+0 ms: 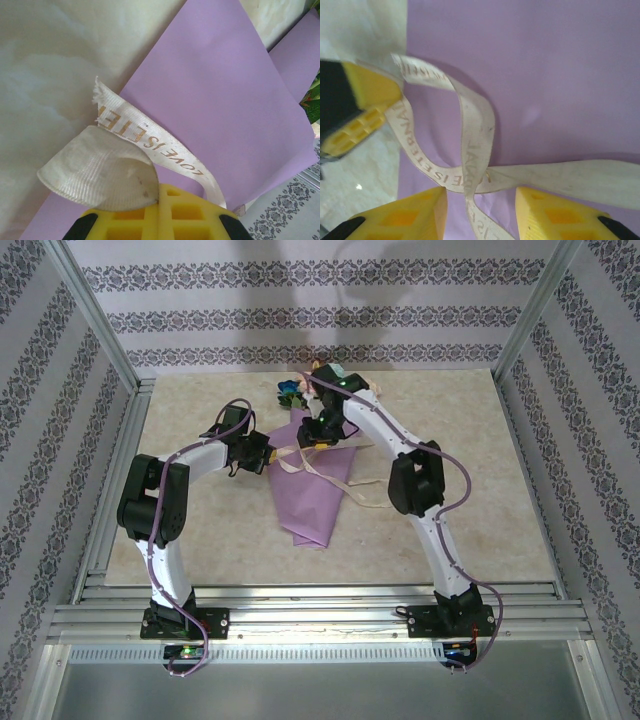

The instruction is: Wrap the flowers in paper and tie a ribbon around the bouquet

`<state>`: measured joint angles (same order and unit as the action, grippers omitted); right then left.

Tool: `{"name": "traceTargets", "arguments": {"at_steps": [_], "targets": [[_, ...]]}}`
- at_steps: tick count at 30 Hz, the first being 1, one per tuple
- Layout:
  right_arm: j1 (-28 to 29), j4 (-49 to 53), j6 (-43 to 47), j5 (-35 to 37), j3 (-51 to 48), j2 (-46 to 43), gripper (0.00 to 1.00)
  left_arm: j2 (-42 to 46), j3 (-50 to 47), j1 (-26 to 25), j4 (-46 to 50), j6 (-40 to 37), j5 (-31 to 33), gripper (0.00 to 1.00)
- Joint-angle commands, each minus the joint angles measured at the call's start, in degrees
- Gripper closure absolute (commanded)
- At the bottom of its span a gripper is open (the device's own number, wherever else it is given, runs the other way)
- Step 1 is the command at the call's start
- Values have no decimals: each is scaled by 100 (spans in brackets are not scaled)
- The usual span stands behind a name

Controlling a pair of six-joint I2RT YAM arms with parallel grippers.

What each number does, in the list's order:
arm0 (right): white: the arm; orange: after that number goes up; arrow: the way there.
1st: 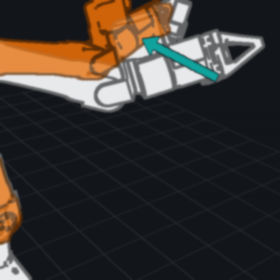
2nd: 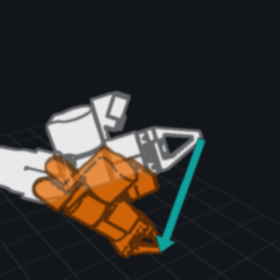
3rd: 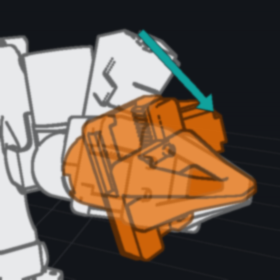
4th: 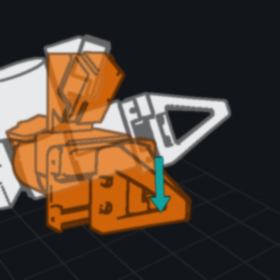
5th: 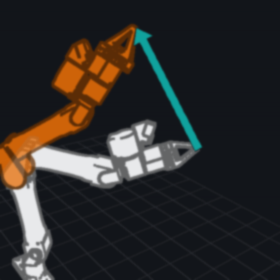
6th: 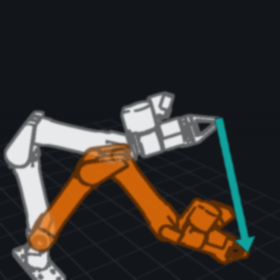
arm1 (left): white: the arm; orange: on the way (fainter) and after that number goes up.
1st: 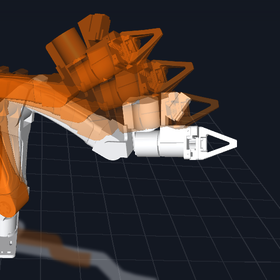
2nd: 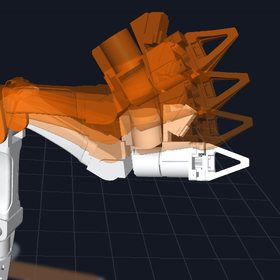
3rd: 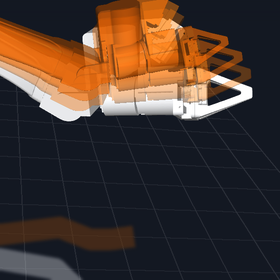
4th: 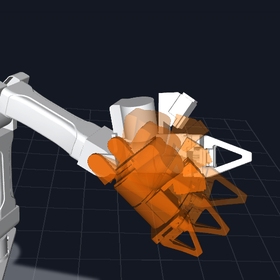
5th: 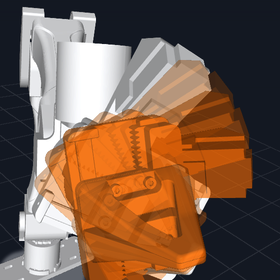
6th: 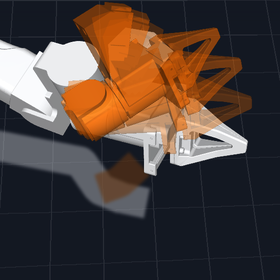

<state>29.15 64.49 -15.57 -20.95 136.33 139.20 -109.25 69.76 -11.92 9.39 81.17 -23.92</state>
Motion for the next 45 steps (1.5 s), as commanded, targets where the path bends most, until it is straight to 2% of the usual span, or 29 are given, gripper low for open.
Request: {"name": "traceTargets", "arguments": {"at_steps": [1, 4, 7, 11, 17, 20, 25, 31, 34, 38, 40, 42, 45], "targets": [[104, -716, -676, 276, 34, -127, 64, 11, 57, -6, -37, -81, 11, 100], [156, -738, -1116, 80, 716, 502, 75, 23, 56, -5, -46, -70, 9, 100], [188, -602, -1469, -131, 1480, 1221, 81, 19, 39, 5, -86, -49, -2, 100], [226, -792, -1676, -529, 1674, 1628, 79, 18, 38, 10, -107, -24, 1, 100], [343, -852, -1440, -1367, 1569, 1723, 79, 60, 30, 23, -97, -45, -26, 100], [406, -750, -1154, -1532, 1225, 1461, 87, 62, 12, 26, -91, -55, -36, 100], [452, -872, -822, -1596, 143, 804, 94, 36, 13, 50, -51, -82, -41, 100], [379, -1528, -992, -1793, -955, 122, 100, 2, 8, 52, 26, -103, -13, 100], [340, -1560, -1008, -2254, -1038, 124, 100, -49, 37, 58, -17, -103, -54, 100], [346, -1104, -725, -2602, -857, 255, 99, -133, 113, 51, -51, -182, -146, 100], [355, -868, -557, -2477, -788, 301, 92, -190, 134, 54, -45, -214, -223, 100], [346, -854, -458, -2288, -856, 246, 78, -216, 132, 58, -38, -236, -260, 100], [346, -1050, -431, -2007, -1049, 31, 64, -238, 117, 54, -13, -280, -295, 100]]}}
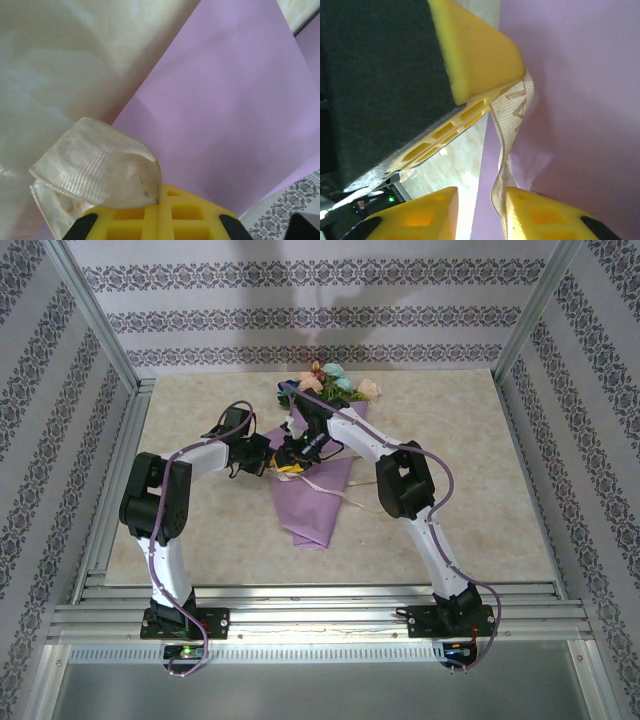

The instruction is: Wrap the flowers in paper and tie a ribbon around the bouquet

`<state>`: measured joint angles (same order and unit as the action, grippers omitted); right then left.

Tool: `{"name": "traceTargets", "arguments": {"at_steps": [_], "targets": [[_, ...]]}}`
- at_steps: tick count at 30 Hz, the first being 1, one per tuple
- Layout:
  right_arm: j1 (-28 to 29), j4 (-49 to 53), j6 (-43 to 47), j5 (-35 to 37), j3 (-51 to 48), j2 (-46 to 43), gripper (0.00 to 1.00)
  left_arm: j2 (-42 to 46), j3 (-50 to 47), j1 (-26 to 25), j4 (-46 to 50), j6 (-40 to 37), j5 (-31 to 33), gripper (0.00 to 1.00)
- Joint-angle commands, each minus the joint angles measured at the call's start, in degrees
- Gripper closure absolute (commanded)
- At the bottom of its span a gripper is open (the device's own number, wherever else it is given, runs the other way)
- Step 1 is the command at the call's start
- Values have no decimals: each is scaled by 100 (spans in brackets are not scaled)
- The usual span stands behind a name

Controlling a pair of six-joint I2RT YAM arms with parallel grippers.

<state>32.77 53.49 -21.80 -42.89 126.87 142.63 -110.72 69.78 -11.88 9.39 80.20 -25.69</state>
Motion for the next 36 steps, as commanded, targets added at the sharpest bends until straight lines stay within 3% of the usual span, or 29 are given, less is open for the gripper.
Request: {"name": "traceTargets", "arguments": {"at_steps": [1, 13, 21, 23, 30, 36], "targets": [[-12, 13, 213, 253, -133, -362, 63, -101, 115, 51, -6, -188, -120, 100], [440, 167, 1039, 1661, -405, -457, 64, -222, 251, 114, 15, -239, -312, 100], [557, 3, 1056, 1966, -343, -335, 62, -353, 316, 156, 26, -213, -521, 100], [589, -6, 1086, 2028, -314, -269, 66, -384, 324, 178, -24, -175, -582, 100], [571, -10, 1045, 1912, -259, -136, 95, -341, 466, 281, -21, -262, -701, 95], [489, -79, 912, 1628, -268, -121, 99, -126, 448, 325, 73, -312, -802, 86]]}}
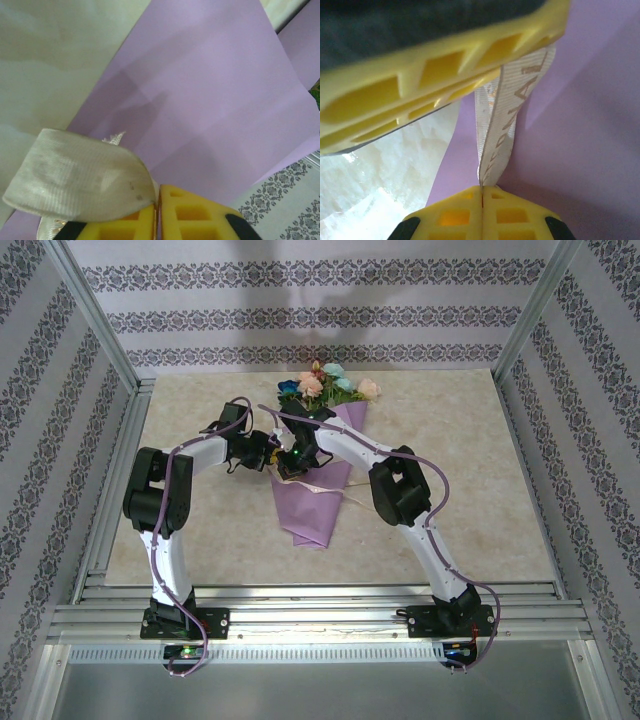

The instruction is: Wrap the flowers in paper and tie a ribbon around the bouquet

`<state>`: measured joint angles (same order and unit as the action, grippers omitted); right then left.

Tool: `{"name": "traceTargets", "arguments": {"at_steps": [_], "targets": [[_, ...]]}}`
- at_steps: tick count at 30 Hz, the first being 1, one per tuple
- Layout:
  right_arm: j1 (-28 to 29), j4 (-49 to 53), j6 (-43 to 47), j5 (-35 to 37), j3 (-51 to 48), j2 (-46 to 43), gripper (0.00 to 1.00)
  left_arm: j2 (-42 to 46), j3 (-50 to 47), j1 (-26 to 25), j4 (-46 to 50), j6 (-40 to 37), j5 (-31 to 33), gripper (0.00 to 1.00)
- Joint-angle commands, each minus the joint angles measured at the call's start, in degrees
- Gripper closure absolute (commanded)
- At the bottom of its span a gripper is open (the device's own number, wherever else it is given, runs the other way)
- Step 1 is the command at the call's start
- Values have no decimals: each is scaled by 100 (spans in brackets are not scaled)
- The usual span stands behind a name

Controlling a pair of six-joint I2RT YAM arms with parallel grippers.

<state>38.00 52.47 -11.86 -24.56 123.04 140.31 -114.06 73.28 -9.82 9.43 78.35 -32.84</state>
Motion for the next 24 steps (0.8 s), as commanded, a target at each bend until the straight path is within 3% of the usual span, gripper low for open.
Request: {"name": "traceTargets", "arguments": {"at_steps": [1, 4, 6, 11, 13, 16, 20, 24], "targets": [[-42, -5, -101, -240, 106, 111, 100, 197, 132, 133, 165, -135, -128, 81], [-125, -85, -225, -578, 97, 135, 100, 337, 219, 166, 606, -318, 12, 60], [-201, -114, -321, -861, 110, 184, 100, 516, 289, 197, 1038, -526, 240, 52], [-332, -89, -383, -1448, 117, 251, 100, 957, 183, 209, 1959, -735, 746, 47], [-383, -94, -430, -1677, 115, 300, 100, 1075, 12, 200, 2131, -645, 766, 51], [-418, -101, -480, -1737, 115, 343, 100, 1132, -310, 152, 2003, -416, 634, 71], [-450, -124, -536, -1796, 132, 365, 100, 860, -408, 42, 1626, -240, 379, 76], [-469, -131, -548, -1858, 133, 374, 100, 484, -26, -94, 1826, -309, 434, 78]]}}
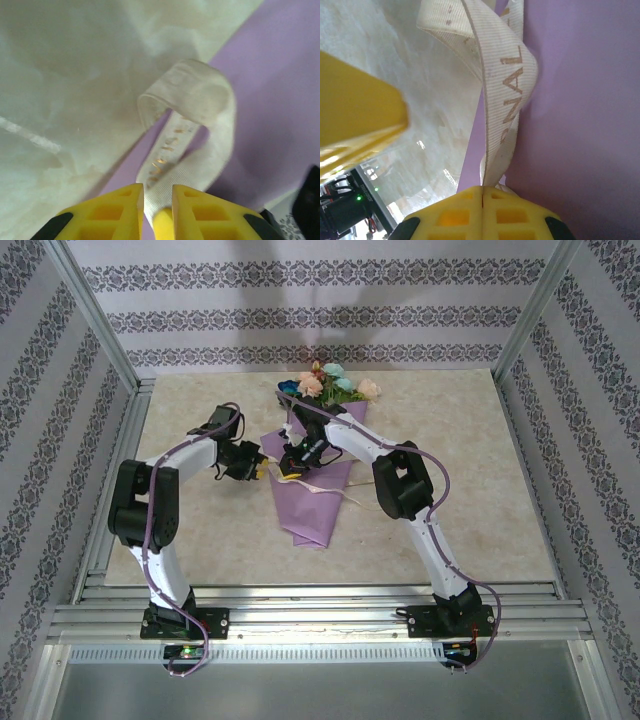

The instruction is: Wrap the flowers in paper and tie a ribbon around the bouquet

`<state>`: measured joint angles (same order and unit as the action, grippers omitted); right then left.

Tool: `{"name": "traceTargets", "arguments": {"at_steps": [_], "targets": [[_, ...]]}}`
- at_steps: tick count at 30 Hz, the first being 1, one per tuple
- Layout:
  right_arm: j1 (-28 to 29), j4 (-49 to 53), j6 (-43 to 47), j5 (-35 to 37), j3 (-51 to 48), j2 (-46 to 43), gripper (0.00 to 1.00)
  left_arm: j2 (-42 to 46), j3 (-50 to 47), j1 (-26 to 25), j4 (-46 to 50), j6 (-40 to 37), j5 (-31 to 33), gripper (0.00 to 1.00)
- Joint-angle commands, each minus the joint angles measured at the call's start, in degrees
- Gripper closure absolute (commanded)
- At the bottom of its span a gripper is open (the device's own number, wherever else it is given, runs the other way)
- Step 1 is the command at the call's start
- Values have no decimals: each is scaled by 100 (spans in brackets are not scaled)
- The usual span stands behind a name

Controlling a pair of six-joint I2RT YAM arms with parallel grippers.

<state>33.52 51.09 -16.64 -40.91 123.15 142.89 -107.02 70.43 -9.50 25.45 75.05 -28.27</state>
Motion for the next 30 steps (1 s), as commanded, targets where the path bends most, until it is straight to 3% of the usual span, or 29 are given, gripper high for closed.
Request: {"name": "traceTargets", "arguments": {"at_steps": [1, 5, 21, 30], "targets": [[-27, 15, -59, -233, 129, 116, 100, -301, 341, -148, 293, -2, -1, 76], [-21, 16, -63, -261, 112, 116, 100, -610, 603, -210, 396, -58, 69, 66], [-46, -46, -87, -251, 26, 77, 100, -1115, 1192, -349, 1193, -467, 474, 67], [-47, -121, -94, -303, -131, 20, 100, -1214, 1268, -403, 1018, -349, 523, 66]]}}
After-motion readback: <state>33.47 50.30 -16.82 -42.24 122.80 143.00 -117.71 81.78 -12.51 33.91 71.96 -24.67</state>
